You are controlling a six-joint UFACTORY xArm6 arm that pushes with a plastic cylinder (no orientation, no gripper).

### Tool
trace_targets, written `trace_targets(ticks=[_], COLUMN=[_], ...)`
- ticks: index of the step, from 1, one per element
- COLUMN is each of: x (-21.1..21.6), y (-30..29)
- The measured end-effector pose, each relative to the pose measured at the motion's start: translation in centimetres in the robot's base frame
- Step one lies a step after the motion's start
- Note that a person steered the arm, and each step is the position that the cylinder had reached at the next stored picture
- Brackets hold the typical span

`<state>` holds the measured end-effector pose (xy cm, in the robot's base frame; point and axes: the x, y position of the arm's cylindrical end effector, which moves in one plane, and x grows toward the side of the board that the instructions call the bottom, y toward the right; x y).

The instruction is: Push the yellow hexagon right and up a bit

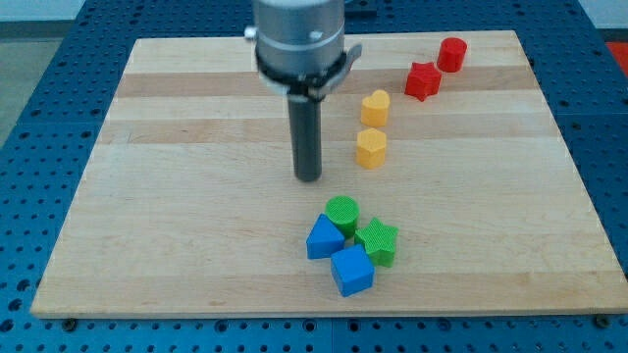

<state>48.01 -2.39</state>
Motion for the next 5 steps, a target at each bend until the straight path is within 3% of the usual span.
trace_targets(ticks=[1, 2, 4, 5], x=[1.0, -1.6, -4.5, -4.1], y=[7.1, 9.4, 4.3, 7.3])
